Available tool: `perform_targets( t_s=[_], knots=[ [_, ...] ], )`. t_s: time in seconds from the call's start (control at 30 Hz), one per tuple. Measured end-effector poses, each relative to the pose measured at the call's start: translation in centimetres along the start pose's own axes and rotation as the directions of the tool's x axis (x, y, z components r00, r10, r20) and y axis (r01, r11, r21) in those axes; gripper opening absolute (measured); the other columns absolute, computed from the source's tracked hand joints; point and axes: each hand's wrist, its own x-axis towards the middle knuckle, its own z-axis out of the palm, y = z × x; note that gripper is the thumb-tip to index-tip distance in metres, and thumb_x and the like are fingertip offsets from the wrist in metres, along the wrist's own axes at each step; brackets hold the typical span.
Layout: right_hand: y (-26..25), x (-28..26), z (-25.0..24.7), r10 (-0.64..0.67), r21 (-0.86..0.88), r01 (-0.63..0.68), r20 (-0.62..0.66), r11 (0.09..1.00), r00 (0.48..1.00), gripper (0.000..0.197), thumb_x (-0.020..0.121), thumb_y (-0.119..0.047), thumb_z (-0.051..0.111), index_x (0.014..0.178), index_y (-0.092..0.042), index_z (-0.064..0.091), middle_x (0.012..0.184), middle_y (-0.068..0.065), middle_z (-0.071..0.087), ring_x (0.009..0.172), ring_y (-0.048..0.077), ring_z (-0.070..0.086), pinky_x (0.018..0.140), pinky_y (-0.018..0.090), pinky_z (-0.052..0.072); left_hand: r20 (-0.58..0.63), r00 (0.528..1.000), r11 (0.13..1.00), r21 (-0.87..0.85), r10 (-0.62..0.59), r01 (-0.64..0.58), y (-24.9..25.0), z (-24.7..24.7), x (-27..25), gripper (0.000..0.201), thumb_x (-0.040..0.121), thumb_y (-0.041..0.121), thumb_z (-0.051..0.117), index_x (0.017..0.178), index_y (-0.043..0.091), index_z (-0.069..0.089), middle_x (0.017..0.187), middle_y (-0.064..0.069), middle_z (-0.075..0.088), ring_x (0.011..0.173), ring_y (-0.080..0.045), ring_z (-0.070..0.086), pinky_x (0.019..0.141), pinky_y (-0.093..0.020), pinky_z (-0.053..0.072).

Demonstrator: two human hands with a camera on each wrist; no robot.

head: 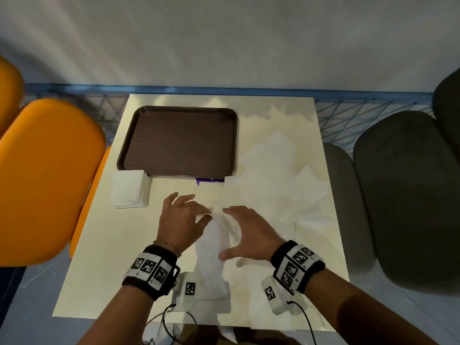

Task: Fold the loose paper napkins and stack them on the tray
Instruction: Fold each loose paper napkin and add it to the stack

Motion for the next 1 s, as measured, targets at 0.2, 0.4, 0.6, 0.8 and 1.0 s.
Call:
perform_targets(
  t_s=[0.2,0.4,0.6,0.8,1.0],
  knots=[
    [-2.0,-0.9,-3.9,0.023,0.205,0.028,-0.243,0.978,0.970,0.021,0.098,-0.034,0.074,0.118,-0.029,0.078,0.116,-0.015,0.076,0.107,0.003,0.067,0.100,0.025,0.051,0.152,0.983,0.943,-0.296,-0.107,0.149,1.0,-4.9,-0.6,0.004,0.091,0.035,0.079,0.094,0.035,0.083,0.086,0.020,0.078,0.080,0.001,0.068,0.074,-0.016,0.047],
    [-2.3,-1.9,-8.3,0.066,0.514,0.070,-0.241,0.855,0.968,0.013,0.087,-0.039,0.086,0.094,-0.029,0.083,0.093,-0.011,0.080,0.090,0.011,0.075,0.083,0.031,0.060,0.316,0.922,0.763,-0.531,-0.225,0.368,1.2,-7.8,-2.6,0.017,0.092,0.044,0.076,0.082,0.031,0.081,0.077,0.006,0.075,0.067,-0.005,0.066,0.067,-0.026,0.051],
    [-3.6,-1.6,-9.2,0.010,0.596,0.142,-0.245,0.790,0.970,0.007,0.094,-0.032,0.080,0.089,-0.027,0.081,0.082,-0.008,0.077,0.071,0.004,0.068,0.067,0.021,0.054,0.350,0.892,0.656,-0.607,-0.285,0.448,1.5,-8.2,-4.3,0.032,0.092,0.047,0.076,0.085,0.016,0.080,0.086,-0.007,0.075,0.069,-0.009,0.062,0.068,-0.029,0.050],
    [-4.2,0.4,-7.9,0.036,0.545,0.094,-0.224,0.833,0.974,0.008,0.091,-0.037,0.083,0.087,-0.033,0.078,0.083,-0.011,0.077,0.075,0.005,0.070,0.072,0.026,0.056,0.277,0.869,0.554,-0.682,-0.409,0.478,0.9,-6.9,-4.1,0.015,0.091,0.037,0.079,0.083,0.024,0.082,0.080,0.006,0.077,0.069,-0.010,0.063,0.067,-0.029,0.052],
    [-1.0,1.0,-5.7,0.225,0.468,-0.210,0.024,0.858,0.974,0.032,0.075,-0.033,0.095,0.097,-0.017,0.079,0.100,-0.002,0.082,0.096,0.020,0.078,0.097,0.048,0.061,0.414,0.766,0.222,-0.791,-0.492,0.570,-1.3,-4.8,-4.4,0.009,0.089,0.028,0.083,0.091,0.019,0.084,0.090,-0.004,0.081,0.076,-0.020,0.069,0.072,-0.035,0.055]
  ],
)
